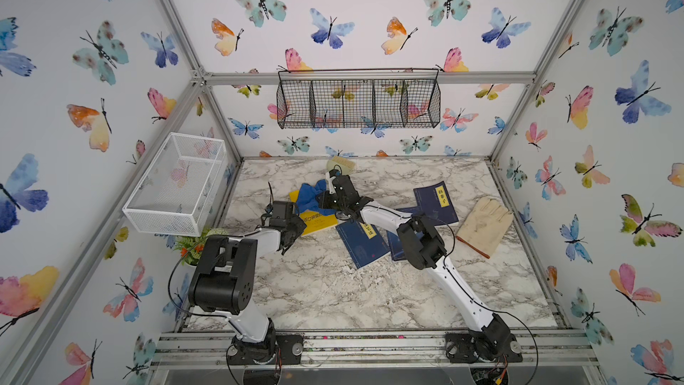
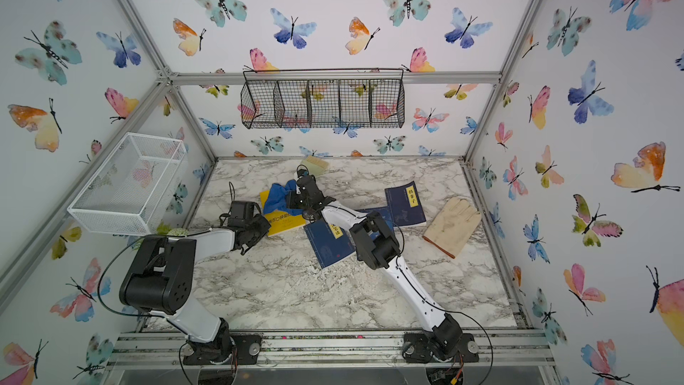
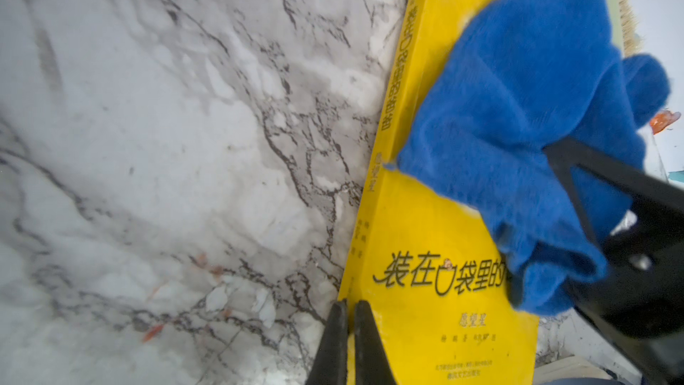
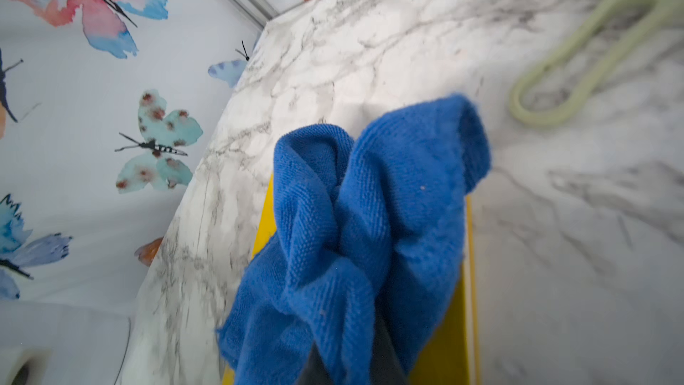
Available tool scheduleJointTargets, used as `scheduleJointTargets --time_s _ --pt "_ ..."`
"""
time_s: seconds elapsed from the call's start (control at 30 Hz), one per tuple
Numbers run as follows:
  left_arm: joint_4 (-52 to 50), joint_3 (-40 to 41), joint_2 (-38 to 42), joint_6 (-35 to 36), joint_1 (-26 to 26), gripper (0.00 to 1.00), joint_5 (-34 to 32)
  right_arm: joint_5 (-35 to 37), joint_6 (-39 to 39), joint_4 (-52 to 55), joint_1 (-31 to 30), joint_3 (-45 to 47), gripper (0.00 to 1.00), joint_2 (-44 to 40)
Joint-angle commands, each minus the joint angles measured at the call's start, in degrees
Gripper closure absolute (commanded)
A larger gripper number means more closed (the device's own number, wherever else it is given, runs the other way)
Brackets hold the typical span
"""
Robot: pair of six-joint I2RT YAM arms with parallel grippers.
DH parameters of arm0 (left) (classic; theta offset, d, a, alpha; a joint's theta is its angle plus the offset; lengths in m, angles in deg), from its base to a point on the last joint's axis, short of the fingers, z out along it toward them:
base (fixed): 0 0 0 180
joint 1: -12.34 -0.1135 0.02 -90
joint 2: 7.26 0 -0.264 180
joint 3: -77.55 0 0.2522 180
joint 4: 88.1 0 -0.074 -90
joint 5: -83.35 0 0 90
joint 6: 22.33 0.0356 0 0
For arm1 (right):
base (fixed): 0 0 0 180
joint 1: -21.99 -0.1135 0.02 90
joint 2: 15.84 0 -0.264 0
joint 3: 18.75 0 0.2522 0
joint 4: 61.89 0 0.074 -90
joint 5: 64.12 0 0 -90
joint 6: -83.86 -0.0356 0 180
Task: Wipe the cover of the book
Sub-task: Wipe the dirt from the cover of the book.
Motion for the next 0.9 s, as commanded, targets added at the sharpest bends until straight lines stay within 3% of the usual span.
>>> scheduleJointTargets --time_s 0.0,0.1,0.2,0.33,0.43,0.5,0.57,0.77,0.87 --pt "-8.88 1.62 -1.81 1.07 1.07 0.93 2.4 -2.32 1.61 7.58 -1.51 11.46 0.99 -2.77" --pt "-8.97 1.35 -2.02 1.17 1.02 0.93 2.39 -1.24 4.29 4.23 -4.2 20.27 0.99 -8.65" --pt "-9.15 1.4 -2.11 1.06 0.96 0.93 2.24 3.9 6.95 3.83 -5.52 19.86 0.99 -8.73" --pt "-8.91 2.09 -1.57 0.62 0.97 0.93 2.51 7.99 8.95 9.73 -5.48 4.34 0.99 0.36" --pt "-8.3 3.22 -0.76 0.06 0.96 0.93 2.89 7.74 9.16 16.79 -5.17 -12.59 0.98 10.3" --pt "-8.17 3.69 -0.35 -0.04 1.01 0.93 3.02 6.94 8.54 18.32 -5.09 -18.01 0.98 14.22" --pt "-8.69 3.44 -0.27 0.17 0.94 0.93 2.73 5.67 7.56 16.77 -5.09 -14.61 0.98 13.29" --pt "-8.63 2.72 -0.73 0.39 1.0 0.93 2.64 1.48 5.21 9.74 -5.3 11.33 0.99 -0.74" --pt "-8.63 2.23 -1.51 0.54 0.95 0.93 2.77 2.73 5.21 7.52 -6.05 20.83 0.99 -6.21"
